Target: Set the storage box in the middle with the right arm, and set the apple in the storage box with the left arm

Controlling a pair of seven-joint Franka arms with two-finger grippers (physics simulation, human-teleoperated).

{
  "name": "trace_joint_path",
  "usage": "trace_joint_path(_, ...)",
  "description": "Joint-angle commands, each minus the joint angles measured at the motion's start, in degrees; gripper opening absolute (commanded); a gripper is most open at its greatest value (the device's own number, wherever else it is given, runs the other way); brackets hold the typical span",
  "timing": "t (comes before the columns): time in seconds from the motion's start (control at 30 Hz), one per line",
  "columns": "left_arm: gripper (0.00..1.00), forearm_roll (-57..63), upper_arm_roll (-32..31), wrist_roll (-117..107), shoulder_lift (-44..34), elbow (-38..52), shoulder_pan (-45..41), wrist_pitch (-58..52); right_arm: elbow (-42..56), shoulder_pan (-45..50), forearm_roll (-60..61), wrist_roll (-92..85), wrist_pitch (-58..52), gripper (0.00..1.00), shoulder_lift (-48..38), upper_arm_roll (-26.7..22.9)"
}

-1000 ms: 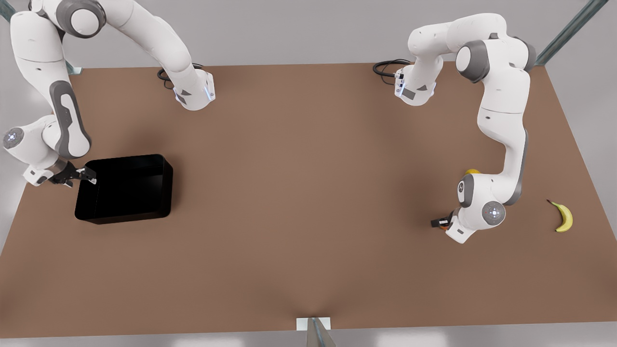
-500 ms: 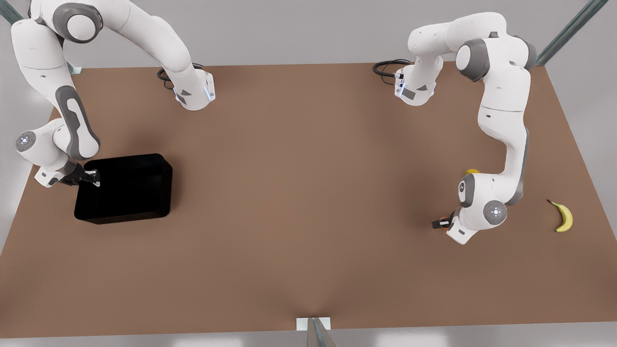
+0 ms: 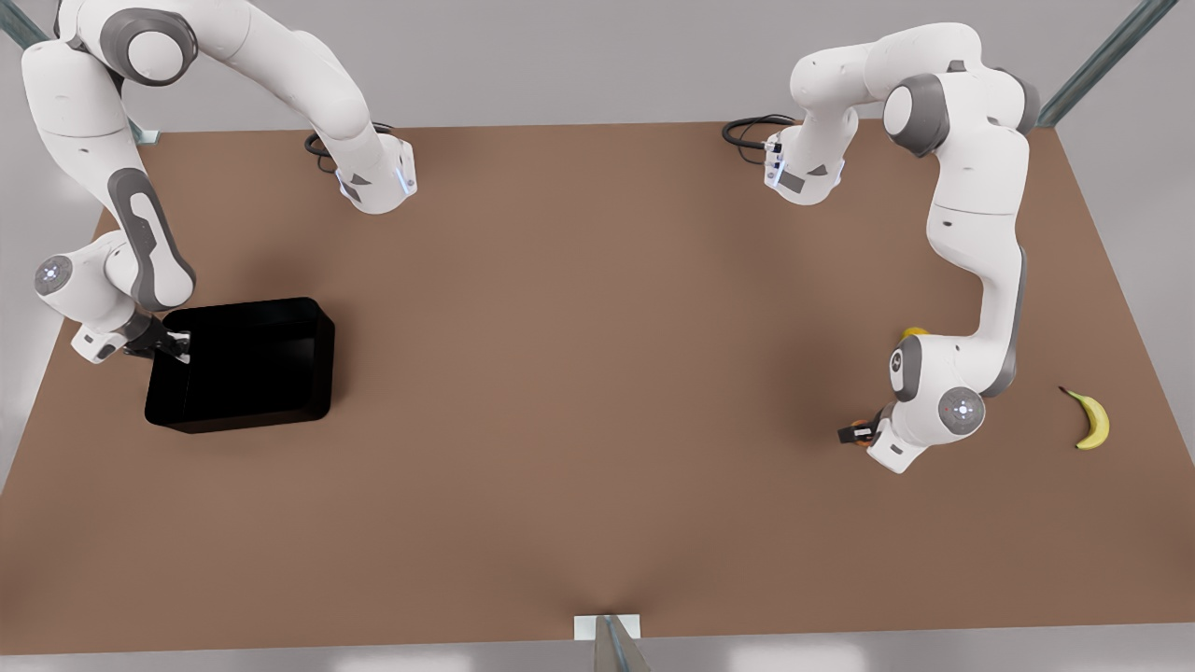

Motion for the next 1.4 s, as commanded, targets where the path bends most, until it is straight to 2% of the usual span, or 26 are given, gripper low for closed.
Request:
trace_joint_path(0.0,1.0,0.01,0.0,0.0,0.01,0.0,-0.05,0.0,0.0,0.04,-0.31,0.22,0.05,0.21,0.01,-0.04)
trace_joint_path(0.6,1.0,0.1,-0.18,0.0,-0.08,-0.09,0.21,-0.17,0.53,0.13,-0.14,1.63,-5.31,0.21,-3.16,0.84)
trace_joint_path(0.77,1.0,0.01,-0.18,0.0,-0.08,-0.09,0.21,-0.17,2.46,0.22,0.39,1.71,-12.51,0.21,-5.53,1.19)
trace_joint_path(0.87,1.0,0.01,-0.18,0.0,-0.17,-0.09,0.21,-0.17,2.64,-0.22,0.74,3.64,-12.78,0.21,-5.62,2.24)
trace_joint_path(0.9,1.0,0.1,-0.18,0.0,-0.17,-0.09,0.21,-0.26,2.46,-0.57,0.74,5.31,-12.78,0.21,-5.88,3.3)
trace_joint_path(1.1,1.0,0.01,-0.18,0.0,-0.26,-0.09,0.21,-0.35,0.71,-11.65,0.83,15.16,-16.2,0.21,-7.55,17.71)
trace_joint_path(1.2,1.0,0.1,-0.18,0.0,-0.26,-0.09,0.21,-0.35,-0.7,-12.53,1.0,19.55,-16.47,0.21,-8.52,21.4)
trace_joint_path(1.27,1.0,0.1,-0.18,0.0,-0.17,-0.09,0.21,-0.35,-1.58,-14.99,1.27,25.26,-17.78,0.21,-9.48,27.55)
trace_joint_path(1.37,1.0,0.1,-0.18,0.0,-0.17,-0.09,0.12,-0.26,-1.58,-14.99,4.17,29.56,-19.63,0.21,-11.33,32.65)
